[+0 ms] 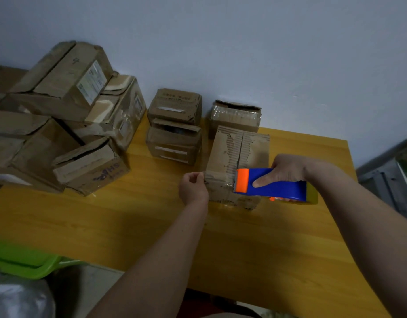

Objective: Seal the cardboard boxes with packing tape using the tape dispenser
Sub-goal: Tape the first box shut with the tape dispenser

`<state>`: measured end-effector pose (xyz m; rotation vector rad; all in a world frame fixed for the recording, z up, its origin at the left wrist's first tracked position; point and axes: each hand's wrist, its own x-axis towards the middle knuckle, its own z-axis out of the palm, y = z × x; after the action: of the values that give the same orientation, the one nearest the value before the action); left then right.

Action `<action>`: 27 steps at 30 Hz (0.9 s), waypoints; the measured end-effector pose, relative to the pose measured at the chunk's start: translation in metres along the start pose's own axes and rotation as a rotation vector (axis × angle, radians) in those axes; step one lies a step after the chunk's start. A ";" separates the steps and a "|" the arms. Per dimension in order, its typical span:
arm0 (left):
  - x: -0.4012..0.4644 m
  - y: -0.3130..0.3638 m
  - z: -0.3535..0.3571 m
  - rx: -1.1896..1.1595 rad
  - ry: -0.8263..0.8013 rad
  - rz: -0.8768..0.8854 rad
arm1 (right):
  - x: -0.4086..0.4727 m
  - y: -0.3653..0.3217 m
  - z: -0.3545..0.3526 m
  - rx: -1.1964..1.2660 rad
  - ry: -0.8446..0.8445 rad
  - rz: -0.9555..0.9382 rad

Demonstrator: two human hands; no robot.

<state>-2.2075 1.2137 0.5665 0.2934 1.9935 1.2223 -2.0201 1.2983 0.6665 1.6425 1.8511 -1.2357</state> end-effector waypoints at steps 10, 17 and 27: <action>-0.019 -0.027 -0.009 1.126 -0.376 1.118 | 0.004 0.004 -0.003 0.037 0.005 -0.007; -0.016 -0.023 -0.013 1.431 -0.415 1.109 | -0.002 0.022 -0.001 -0.079 -0.030 0.016; -0.016 -0.020 -0.016 1.435 -0.515 1.099 | -0.017 0.067 -0.009 -0.091 -0.053 0.038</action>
<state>-2.2047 1.1839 0.5610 2.2997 1.8242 -0.1295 -1.9507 1.2904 0.6597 1.5748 1.8084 -1.1501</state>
